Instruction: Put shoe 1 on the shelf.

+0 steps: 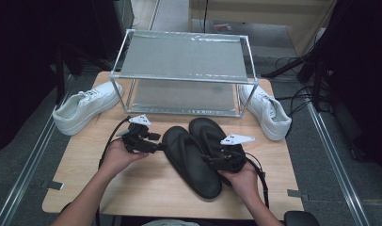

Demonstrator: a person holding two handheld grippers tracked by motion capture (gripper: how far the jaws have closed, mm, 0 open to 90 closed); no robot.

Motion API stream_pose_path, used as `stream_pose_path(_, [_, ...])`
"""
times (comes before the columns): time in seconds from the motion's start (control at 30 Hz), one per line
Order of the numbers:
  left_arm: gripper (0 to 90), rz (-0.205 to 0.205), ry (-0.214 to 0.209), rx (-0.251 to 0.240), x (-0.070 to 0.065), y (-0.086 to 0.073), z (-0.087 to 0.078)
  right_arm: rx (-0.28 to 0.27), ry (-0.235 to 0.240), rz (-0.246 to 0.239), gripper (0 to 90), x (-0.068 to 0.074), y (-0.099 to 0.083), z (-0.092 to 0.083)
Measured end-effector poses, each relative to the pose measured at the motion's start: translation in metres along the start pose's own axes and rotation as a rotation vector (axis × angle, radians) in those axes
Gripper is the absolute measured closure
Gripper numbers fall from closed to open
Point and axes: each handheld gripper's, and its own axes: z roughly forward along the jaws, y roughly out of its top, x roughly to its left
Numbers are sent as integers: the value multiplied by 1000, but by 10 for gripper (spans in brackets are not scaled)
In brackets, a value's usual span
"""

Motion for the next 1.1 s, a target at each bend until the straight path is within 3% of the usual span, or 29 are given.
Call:
stream_pose_path(0.57, [408, 11, 0, 13, 1, -1, 2, 17, -51, -39, 420, 9, -1, 23])
stream_pose_path(0.9, [404, 9, 15, 8, 0, 0, 2, 17, -100, -79, 574, 10, -2, 24])
stream_pose_path(1.1, [402, 10, 16, 6, 0, 0, 1, 21, -112, -89, 599, 10, -2, 24])
